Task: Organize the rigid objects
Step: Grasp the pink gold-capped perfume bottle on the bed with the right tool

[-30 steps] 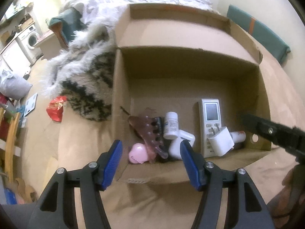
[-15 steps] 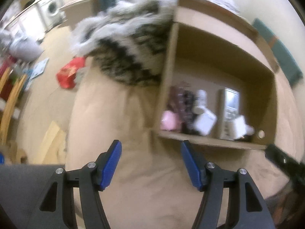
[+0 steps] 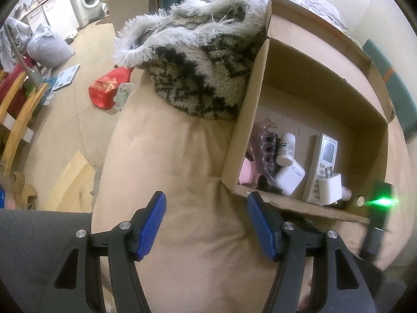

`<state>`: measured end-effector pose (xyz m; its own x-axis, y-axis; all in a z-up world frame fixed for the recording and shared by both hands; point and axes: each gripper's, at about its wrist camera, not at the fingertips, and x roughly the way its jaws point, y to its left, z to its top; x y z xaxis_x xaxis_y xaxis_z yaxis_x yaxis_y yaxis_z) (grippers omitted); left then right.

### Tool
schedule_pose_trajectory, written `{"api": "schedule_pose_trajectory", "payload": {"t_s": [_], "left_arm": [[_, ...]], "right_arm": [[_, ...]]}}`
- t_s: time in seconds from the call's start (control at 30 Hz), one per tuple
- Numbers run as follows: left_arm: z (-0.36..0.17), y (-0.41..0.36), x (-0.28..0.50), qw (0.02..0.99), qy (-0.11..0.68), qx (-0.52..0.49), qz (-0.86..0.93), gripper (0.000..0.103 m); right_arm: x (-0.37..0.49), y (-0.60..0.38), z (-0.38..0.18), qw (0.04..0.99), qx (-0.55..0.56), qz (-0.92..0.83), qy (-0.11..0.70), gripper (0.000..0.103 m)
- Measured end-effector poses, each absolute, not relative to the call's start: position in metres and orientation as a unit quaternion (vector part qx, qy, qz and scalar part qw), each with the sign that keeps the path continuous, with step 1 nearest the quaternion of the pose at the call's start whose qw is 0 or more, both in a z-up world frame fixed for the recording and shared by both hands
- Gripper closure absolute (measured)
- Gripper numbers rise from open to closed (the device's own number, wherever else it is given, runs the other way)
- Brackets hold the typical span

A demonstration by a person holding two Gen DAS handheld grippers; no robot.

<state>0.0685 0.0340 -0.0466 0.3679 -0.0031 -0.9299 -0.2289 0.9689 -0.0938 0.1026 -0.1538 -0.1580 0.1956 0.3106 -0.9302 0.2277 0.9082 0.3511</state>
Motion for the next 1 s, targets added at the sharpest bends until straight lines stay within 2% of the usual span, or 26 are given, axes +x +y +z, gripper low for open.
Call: {"api": "schedule_pose_trajectory", "payload": {"t_s": [0.07, 0.2, 0.3, 0.33, 0.6, 0.77, 1.0], "left_arm": [[-0.047, 0.035, 0.068, 0.819, 0.56, -0.108, 0.068, 0.04], [-0.045, 0.036, 0.067, 0.819, 0.559, -0.112, 0.066, 0.04], [-0.046, 0.035, 0.068, 0.818, 0.561, -0.113, 0.062, 0.04], [-0.046, 0.035, 0.068, 0.817, 0.562, -0.113, 0.062, 0.04], [-0.062, 0.018, 0.063, 0.809, 0.579, -0.093, 0.048, 0.04], [-0.079, 0.0, 0.062, 0.805, 0.588, -0.078, 0.019, 0.04], [-0.117, -0.029, 0.065, 0.801, 0.598, -0.026, -0.001, 0.04]], "right_arm": [[0.109, -0.143, -0.164, 0.749, 0.194, 0.004, 0.634, 0.013], [0.115, -0.122, -0.164, 0.771, 0.123, -0.017, 0.624, 0.014], [0.112, -0.117, -0.166, 0.78, 0.088, -0.02, 0.619, 0.03], [0.11, -0.117, -0.165, 0.783, 0.077, -0.016, 0.617, 0.038], [0.096, -0.15, -0.158, 0.75, 0.055, 0.043, 0.658, 0.038], [0.086, -0.205, -0.163, 0.753, 0.119, 0.031, 0.646, 0.038], [0.08, -0.218, -0.164, 0.753, 0.159, 0.037, 0.638, 0.038]]}}
